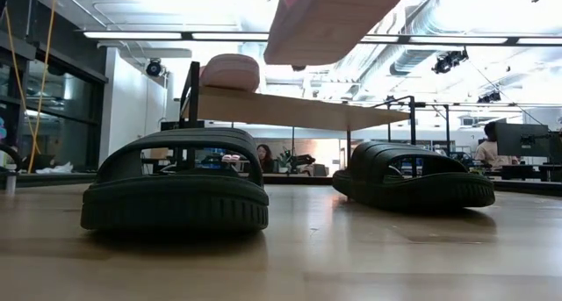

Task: Pick and place slides into the shelf
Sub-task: Put the pink slide on the shelf

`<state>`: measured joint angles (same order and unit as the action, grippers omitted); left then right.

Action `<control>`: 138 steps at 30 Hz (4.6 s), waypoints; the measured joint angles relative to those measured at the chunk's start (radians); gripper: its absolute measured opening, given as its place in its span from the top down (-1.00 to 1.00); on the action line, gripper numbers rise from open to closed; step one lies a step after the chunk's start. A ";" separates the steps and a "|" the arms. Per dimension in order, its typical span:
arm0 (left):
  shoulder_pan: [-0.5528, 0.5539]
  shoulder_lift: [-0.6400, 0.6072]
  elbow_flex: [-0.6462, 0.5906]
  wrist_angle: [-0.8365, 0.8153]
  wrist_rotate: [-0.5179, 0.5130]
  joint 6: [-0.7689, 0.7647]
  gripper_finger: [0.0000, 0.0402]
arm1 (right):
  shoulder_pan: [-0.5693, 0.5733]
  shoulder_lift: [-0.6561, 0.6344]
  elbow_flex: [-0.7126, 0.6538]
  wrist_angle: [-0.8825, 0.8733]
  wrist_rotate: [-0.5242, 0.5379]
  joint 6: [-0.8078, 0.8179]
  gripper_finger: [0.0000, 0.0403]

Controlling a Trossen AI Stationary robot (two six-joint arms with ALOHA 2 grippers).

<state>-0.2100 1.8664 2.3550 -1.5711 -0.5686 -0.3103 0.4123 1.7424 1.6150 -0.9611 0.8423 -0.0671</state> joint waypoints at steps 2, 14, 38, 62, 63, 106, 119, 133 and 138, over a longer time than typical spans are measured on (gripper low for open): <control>0.000 0.000 0.000 0.000 0.000 0.000 0.24 | -0.015 0.000 0.010 -0.010 0.000 -0.023 1.00; 0.000 0.000 0.000 0.000 0.000 0.012 0.24 | -0.150 0.000 0.022 -0.036 -0.032 -0.102 1.00; 0.000 -0.141 0.000 0.000 -0.056 0.017 0.24 | -0.394 -0.123 0.022 0.169 -0.305 -0.362 1.00; 0.000 -0.153 0.000 0.001 -0.045 0.014 0.24 | -0.628 -0.116 -0.083 0.367 -0.522 -0.491 1.00; 0.000 -0.153 0.000 0.001 -0.043 0.014 0.24 | -0.631 -0.116 -0.097 0.382 -0.522 -0.496 1.00; 0.000 -0.152 0.000 0.006 -0.041 -0.001 0.24 | -0.649 0.012 -0.126 0.539 -0.609 -0.487 1.00; 0.000 -0.152 0.000 0.006 -0.041 -0.001 0.24 | -0.646 0.012 -0.126 0.532 -0.677 -0.464 1.00; 0.000 -0.152 0.000 0.006 -0.041 -0.002 0.24 | -0.646 0.010 -0.126 0.522 -0.708 -0.466 0.78; 0.000 -0.152 0.000 0.006 -0.041 -0.005 0.24 | -0.645 0.010 -0.126 0.520 -0.708 -0.472 0.59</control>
<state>-0.2096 1.7145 2.3550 -1.5654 -0.6094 -0.3153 -0.2329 1.7519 1.4895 -0.4413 0.1341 -0.5388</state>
